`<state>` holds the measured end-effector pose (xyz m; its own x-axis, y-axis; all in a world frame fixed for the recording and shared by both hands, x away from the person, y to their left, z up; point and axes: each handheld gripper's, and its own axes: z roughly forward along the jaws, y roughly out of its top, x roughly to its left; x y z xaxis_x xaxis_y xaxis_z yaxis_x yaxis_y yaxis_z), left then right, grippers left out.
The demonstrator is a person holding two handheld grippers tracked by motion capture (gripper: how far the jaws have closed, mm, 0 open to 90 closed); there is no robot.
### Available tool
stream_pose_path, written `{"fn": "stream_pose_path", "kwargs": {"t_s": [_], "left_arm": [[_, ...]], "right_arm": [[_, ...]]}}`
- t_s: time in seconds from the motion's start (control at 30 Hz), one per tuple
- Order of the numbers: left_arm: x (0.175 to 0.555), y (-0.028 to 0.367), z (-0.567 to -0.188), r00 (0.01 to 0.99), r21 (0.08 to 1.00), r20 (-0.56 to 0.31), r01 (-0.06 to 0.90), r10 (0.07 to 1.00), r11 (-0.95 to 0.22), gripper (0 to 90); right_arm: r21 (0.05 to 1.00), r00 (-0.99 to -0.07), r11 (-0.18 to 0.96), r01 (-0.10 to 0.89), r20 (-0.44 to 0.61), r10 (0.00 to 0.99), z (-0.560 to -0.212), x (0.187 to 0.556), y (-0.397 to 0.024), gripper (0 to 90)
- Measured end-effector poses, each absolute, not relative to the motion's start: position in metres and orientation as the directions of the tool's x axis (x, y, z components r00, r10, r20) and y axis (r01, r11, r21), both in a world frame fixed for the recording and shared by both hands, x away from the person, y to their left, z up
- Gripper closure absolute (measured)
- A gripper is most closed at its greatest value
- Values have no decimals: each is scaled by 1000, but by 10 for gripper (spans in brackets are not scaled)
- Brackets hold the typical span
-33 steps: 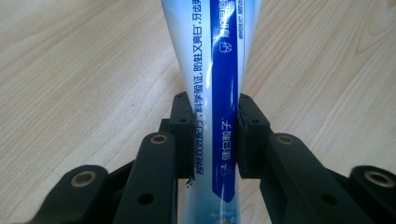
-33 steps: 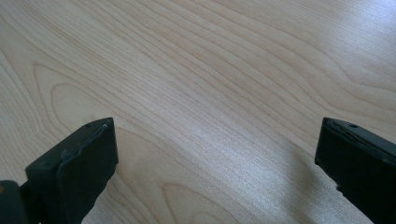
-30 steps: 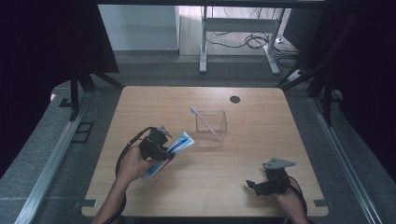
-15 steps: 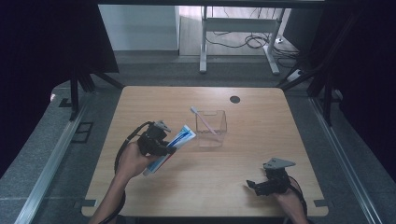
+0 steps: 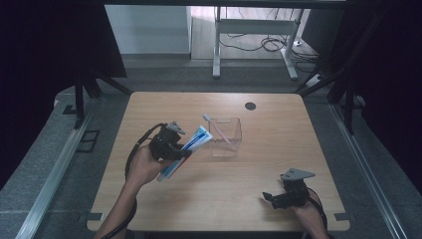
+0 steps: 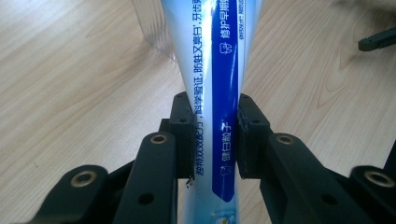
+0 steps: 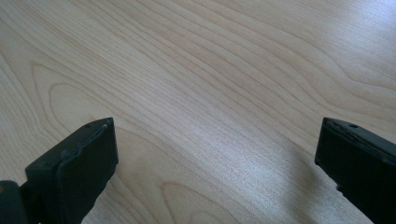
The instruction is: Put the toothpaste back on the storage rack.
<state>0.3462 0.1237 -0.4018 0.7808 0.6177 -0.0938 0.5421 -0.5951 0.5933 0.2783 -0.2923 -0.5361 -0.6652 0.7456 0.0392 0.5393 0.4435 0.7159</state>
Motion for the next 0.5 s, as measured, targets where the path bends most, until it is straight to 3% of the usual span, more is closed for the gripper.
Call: {"fn": "stream_pose_path", "kwargs": {"t_s": [0.5], "left_arm": [[351, 114, -389, 778, 635, -58, 513, 626, -578, 724]], "right_arm": [[715, -667, 445, 539, 39, 744, -536, 278, -292, 0]]}}
